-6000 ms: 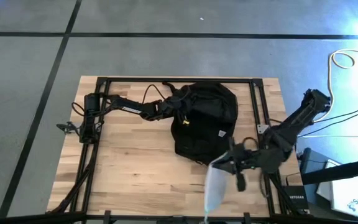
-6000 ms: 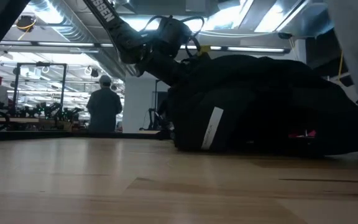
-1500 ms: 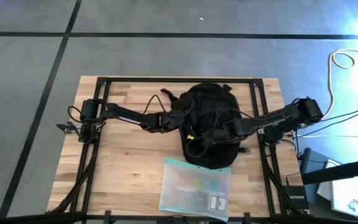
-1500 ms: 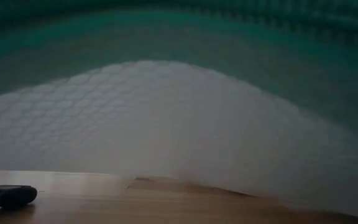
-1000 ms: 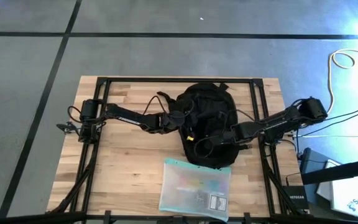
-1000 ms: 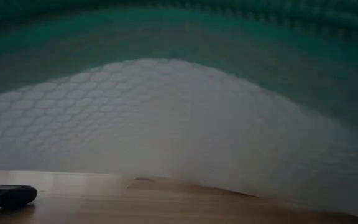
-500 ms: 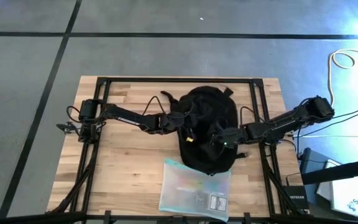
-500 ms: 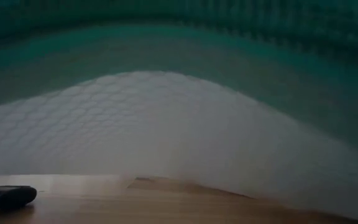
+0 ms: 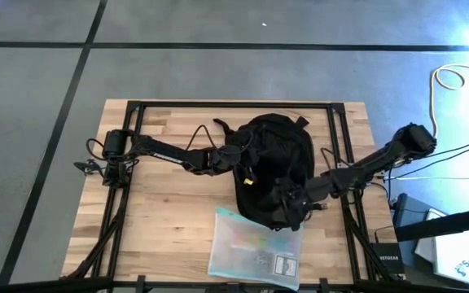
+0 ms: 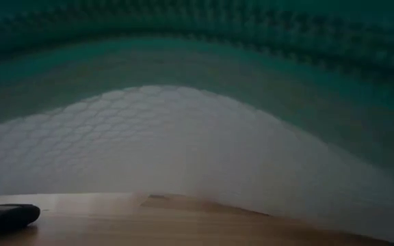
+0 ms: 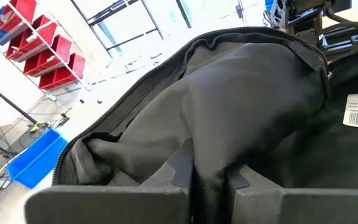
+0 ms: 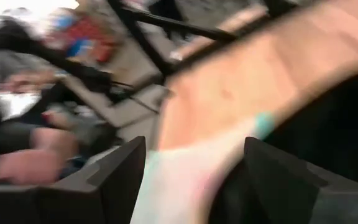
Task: Unpack backpack
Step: Remove the black cellphone from the black backpack
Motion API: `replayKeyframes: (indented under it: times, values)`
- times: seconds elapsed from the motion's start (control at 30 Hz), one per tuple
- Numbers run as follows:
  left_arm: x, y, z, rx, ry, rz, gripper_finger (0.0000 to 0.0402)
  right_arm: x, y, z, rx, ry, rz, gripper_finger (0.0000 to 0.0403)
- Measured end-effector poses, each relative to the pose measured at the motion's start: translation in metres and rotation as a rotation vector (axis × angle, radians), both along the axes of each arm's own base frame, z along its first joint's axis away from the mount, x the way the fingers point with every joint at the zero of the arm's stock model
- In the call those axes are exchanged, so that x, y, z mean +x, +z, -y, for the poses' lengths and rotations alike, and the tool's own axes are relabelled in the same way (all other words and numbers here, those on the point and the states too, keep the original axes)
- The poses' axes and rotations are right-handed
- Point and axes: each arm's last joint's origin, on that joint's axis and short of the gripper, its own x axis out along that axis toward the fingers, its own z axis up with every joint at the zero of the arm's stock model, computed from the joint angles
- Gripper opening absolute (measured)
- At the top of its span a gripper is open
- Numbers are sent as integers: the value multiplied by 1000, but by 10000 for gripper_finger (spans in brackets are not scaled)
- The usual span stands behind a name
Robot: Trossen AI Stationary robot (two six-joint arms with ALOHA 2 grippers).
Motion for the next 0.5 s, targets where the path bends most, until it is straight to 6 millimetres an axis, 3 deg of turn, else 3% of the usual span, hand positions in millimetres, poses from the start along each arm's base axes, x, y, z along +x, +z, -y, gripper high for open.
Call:
replayKeyframes:
  times: [0.5]
  values:
    - [0, 0, 0, -4, 4, -1, 8, 1, -29, 18, -56, -244, -239, 257]
